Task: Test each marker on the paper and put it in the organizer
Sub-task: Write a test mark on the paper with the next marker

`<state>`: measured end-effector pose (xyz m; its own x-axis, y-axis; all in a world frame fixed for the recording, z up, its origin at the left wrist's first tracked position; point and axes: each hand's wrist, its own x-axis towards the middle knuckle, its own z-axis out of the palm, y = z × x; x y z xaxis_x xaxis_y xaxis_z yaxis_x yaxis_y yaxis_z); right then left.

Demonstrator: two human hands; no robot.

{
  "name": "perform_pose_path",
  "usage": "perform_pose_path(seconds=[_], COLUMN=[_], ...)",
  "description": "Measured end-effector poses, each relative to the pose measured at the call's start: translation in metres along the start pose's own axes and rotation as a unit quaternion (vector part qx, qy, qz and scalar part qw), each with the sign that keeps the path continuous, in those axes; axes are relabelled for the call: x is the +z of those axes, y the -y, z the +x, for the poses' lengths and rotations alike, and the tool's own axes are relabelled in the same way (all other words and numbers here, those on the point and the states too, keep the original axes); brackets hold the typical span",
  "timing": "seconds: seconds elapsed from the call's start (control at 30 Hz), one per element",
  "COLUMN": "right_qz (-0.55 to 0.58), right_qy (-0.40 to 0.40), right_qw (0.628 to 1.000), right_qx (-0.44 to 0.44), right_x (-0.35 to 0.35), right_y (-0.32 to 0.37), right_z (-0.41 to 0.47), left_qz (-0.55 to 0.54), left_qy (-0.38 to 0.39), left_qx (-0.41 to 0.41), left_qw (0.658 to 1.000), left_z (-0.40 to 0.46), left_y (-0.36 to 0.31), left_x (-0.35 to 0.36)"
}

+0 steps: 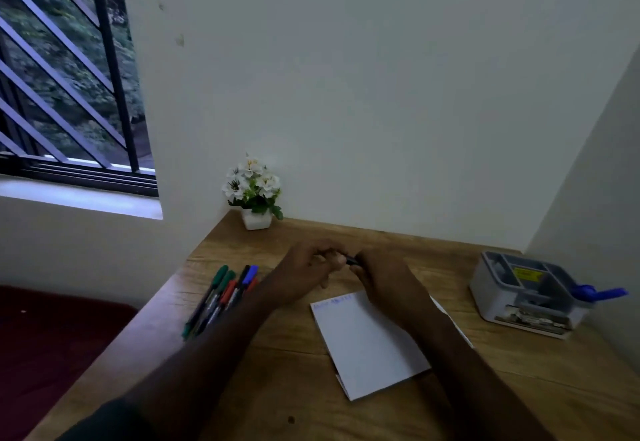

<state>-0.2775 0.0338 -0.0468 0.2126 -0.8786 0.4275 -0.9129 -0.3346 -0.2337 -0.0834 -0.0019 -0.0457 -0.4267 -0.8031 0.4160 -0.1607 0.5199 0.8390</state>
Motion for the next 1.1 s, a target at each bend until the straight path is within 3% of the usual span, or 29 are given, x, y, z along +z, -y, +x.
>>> perform_pose_path(seconds=[0.23, 0.47, 0.6, 0.7, 0.77, 0.83, 0.93, 1.0, 1.1], right_qz=[-0.056, -0.063, -0.009, 0.088, 0.185, 0.368, 0.645, 0.722, 0.776], right_qy=[-0.087, -0.073, -0.063, -0.085, -0.116, -0.122, -0.036, 0.007, 0.023], right_qw=[0.993, 0.994, 0.998, 0.992, 0.975, 0.922, 0.754, 0.681, 0.622], right_qx=[-0.061, -0.052, -0.001, -0.018, -0.036, 0.012, 0.119, 0.122, 0.101], right_x=[-0.003, -0.002, -0.003, -0.010, -0.010, -0.009, -0.008, -0.009, -0.010], right_y=[-0.018, -0.020, -0.017, -0.025, -0.030, -0.023, -0.010, -0.005, 0.002], right_z=[-0.008, -0.009, -0.009, -0.008, -0.007, -0.009, -0.013, -0.015, -0.016], left_qz=[-0.004, 0.002, 0.021, 0.076, 0.119, 0.153, 0.205, 0.230, 0.254], left_qy=[0.003, 0.030, 0.015, -0.029, -0.015, 0.018, 0.054, 0.063, 0.070], left_qx=[0.009, 0.028, -0.010, -0.049, -0.050, -0.049, -0.057, -0.061, -0.061], left_qw=[1.000, 0.999, 1.000, 0.995, 0.992, 0.987, 0.976, 0.969, 0.963], left_z=[0.020, 0.024, 0.020, 0.018, 0.018, 0.019, 0.023, 0.023, 0.022], left_y=[0.003, 0.014, 0.016, 0.026, 0.030, 0.035, 0.041, 0.044, 0.047], left_x=[0.026, 0.019, 0.010, -0.001, -0.002, 0.003, 0.008, 0.008, 0.005])
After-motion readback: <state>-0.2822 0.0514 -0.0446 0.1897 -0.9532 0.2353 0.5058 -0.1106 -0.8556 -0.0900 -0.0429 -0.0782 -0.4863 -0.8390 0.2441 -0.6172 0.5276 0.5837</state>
